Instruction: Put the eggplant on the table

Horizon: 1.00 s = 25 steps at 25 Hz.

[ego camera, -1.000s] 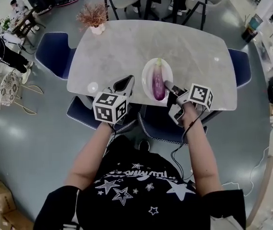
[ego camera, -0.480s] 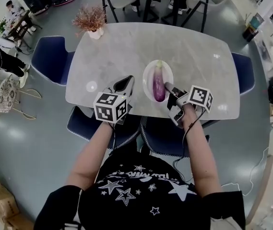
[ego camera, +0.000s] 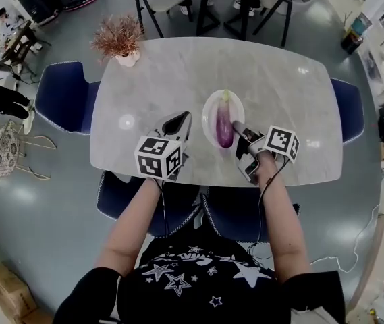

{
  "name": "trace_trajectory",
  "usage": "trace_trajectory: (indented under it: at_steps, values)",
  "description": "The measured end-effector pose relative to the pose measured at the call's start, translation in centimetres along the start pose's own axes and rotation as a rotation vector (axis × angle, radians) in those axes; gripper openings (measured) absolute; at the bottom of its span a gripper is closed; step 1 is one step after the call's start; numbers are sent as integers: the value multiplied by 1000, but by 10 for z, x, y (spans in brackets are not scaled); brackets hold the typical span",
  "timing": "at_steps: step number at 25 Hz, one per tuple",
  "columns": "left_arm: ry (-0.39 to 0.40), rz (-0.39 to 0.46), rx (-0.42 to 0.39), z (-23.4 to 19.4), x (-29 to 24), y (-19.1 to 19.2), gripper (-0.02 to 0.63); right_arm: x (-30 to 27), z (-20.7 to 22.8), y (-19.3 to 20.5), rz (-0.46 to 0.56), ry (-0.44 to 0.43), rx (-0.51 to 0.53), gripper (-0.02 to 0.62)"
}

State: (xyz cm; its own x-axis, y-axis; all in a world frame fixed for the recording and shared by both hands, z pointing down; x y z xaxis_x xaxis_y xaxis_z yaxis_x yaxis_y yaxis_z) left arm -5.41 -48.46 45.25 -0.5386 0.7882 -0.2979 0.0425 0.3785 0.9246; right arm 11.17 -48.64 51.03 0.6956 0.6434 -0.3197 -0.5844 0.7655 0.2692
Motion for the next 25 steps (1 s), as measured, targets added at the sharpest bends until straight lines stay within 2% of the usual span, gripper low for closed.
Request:
trace_trajectory:
  at_steps: [11,17,25]
  values:
    - [15,-69,20,-40,-42,29,8,-54,37,-20,-12,70,-29,26]
    - [31,-104,40,-47,-60,49,8,-75,69,-28,5,80,-109,26]
    - [26,-130,66,-65,-70,66,8,-100,100,-31,-14,167,-89,27]
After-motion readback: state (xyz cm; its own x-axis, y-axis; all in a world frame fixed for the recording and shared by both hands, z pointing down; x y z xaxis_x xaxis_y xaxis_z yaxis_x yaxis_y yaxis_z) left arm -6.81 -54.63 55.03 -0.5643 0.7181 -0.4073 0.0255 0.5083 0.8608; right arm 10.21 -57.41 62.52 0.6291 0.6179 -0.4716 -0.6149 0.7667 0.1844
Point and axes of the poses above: the fingertips, and each gripper's own axes: x backward along the fingers, z to its right, y out of its underside, the point moved 2 cm from there along x, backward along the fingers, and after that the axes turned 2 degrees about z, right-handed, at the moved point
